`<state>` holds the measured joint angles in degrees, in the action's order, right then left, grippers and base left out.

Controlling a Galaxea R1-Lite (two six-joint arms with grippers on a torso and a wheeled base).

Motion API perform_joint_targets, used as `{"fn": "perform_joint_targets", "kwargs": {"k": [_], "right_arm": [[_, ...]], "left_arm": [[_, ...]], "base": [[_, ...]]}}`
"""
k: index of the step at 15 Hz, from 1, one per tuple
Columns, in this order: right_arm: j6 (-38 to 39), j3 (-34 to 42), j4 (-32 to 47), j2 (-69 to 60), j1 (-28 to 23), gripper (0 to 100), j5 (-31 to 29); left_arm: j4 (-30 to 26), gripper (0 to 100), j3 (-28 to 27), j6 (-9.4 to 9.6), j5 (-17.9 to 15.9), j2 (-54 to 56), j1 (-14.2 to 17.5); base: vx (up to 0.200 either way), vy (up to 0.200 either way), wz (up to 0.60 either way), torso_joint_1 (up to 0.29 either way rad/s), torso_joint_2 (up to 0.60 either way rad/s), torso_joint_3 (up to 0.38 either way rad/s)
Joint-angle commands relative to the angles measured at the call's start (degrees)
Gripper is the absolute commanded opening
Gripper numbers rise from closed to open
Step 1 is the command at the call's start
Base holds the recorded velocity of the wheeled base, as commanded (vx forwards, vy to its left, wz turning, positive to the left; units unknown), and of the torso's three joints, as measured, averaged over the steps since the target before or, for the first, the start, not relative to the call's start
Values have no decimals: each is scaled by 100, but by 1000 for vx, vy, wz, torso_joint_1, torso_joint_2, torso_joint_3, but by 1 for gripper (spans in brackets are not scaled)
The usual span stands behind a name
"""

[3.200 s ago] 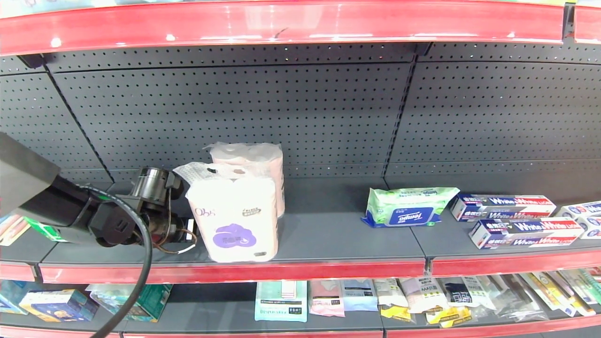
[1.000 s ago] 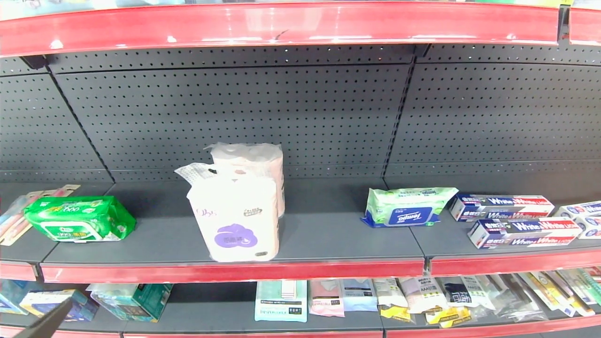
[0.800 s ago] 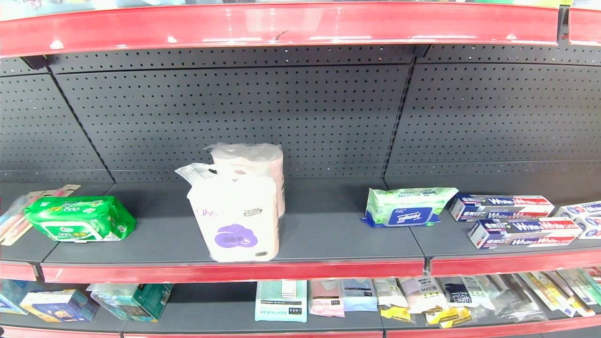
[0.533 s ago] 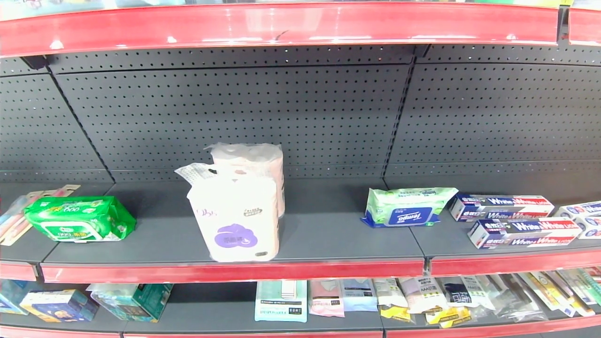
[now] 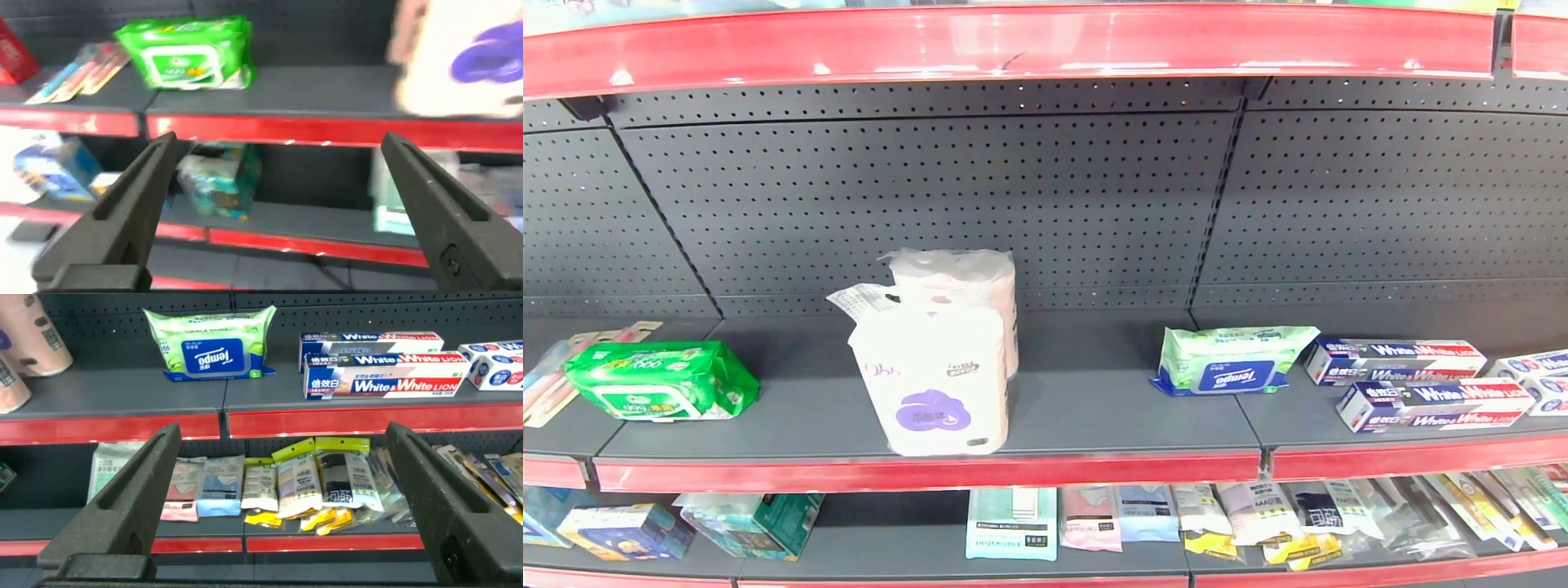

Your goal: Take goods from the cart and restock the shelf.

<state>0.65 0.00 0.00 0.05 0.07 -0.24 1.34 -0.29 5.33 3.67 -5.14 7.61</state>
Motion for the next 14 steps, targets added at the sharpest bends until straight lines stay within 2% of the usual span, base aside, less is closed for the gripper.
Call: {"fn": "perform_joint_targets", "kwargs": {"k": [1, 3, 4, 5, 6, 7, 8, 9, 10, 11, 12, 13, 14], "right_arm": [[6, 0, 9, 4, 1, 100, -2], [-3, 0, 9, 4, 1, 100, -2], [-3, 0, 9, 4, 1, 100, -2], [-3, 0, 9, -5, 1, 100, -2], [-3, 0, 0, 4, 1, 100, -2], [-3, 0, 9, 4, 1, 100, -2], [-3, 0, 0, 4, -7, 100, -2], [-3, 0, 9, 4, 1, 100, -2], [-3, 0, 0, 4, 1, 100, -2], [-3, 0, 0, 4, 1, 100, 7], [-3, 0, 0, 4, 1, 100, 7], [-12, 0, 9, 4, 1, 100, 7], [-12, 0, 9, 4, 1, 100, 7]], "left_arm": [[68, 100, 20, -102, 81, -22, 215], [174, 100, 29, -462, 1338, -22, 206], [165, 100, 29, -480, 1373, -22, 206], [174, 100, 29, -392, 1198, -22, 197], [174, 100, 29, -357, 872, -101, 48], [165, 100, 29, -375, 705, -145, -189], [174, 100, 29, -357, 512, -127, -576], [182, 100, 29, -313, 398, -48, -1262], [182, 100, 29, -313, 556, -22, -1481], [191, 100, 29, -313, 749, -22, -1481], [191, 100, 29, -313, 1154, -22, -1481], [191, 100, 29, -295, 1980, -22, -1481], [182, 100, 29, -278, 2542, -39, -1481]], "base": [[0, 0, 0, 0, 0, 0], [0, 0, 0, 0, 0, 0], [0, 0, 0, 0, 0, 0], [0, 0, 0, 0, 0, 0], [0, 0, 0, 0, 0, 0], [0, 0, 0, 0, 0, 0], [0, 0, 0, 0, 0, 0], [0, 0, 0, 0, 0, 0], [0, 0, 0, 0, 0, 0], [0, 0, 0, 0, 0, 0], [0, 0, 0, 0, 0, 0], [0, 0, 0, 0, 0, 0], [0, 0, 0, 0, 0, 0]]}}
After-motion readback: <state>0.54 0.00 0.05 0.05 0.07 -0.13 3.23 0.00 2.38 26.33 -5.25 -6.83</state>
